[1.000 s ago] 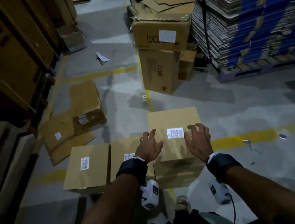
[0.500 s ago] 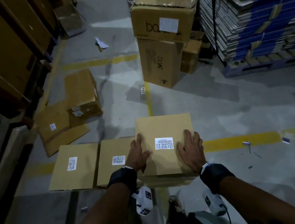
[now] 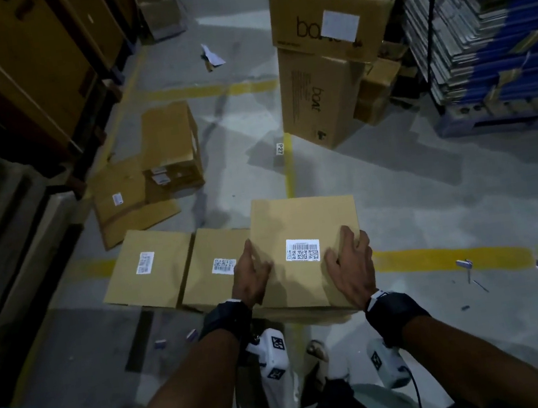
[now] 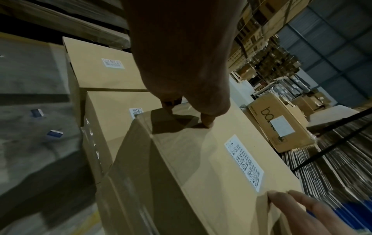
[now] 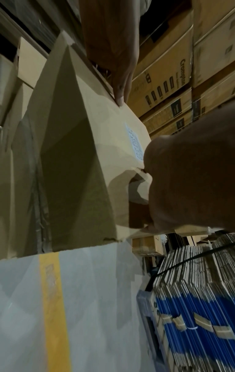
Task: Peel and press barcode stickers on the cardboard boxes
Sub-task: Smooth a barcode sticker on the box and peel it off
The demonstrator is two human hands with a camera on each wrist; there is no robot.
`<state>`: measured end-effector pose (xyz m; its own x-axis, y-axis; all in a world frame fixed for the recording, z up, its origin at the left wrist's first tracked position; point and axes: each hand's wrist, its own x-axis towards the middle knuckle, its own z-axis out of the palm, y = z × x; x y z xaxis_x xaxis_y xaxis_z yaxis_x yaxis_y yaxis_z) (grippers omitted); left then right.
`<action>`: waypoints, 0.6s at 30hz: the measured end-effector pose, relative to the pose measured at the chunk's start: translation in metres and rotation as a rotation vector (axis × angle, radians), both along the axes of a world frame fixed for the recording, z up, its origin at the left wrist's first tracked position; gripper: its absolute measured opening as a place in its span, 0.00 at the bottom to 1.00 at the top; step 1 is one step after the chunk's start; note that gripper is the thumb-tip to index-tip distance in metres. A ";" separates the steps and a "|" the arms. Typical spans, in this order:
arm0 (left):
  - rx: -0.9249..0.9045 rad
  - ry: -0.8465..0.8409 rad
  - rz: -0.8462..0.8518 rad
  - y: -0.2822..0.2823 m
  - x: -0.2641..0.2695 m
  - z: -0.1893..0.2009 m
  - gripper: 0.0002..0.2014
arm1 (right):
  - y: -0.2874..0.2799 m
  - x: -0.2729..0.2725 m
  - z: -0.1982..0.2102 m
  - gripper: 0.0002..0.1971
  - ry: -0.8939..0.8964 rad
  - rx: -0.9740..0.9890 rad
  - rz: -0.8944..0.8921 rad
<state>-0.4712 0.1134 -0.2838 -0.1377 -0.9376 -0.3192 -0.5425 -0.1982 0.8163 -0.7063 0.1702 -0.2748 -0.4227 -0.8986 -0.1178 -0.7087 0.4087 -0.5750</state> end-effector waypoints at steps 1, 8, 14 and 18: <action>-0.010 0.002 0.021 0.006 0.000 0.005 0.41 | 0.001 0.002 0.001 0.30 0.005 -0.005 0.001; -0.101 0.001 0.204 0.038 0.023 0.030 0.38 | 0.012 0.031 0.025 0.31 0.024 -0.052 0.055; -0.252 -0.026 0.332 0.066 0.053 0.054 0.36 | 0.021 0.064 0.064 0.30 0.076 -0.175 0.107; -0.316 -0.024 0.409 0.090 0.077 0.078 0.38 | 0.031 0.089 0.093 0.30 0.060 -0.260 0.183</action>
<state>-0.3937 0.2038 -0.2057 0.2641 -0.9645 -0.0103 -0.4916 -0.1438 0.8588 -0.6177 0.2015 -0.1819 -0.2509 -0.9569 0.1460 -0.7927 0.1166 -0.5983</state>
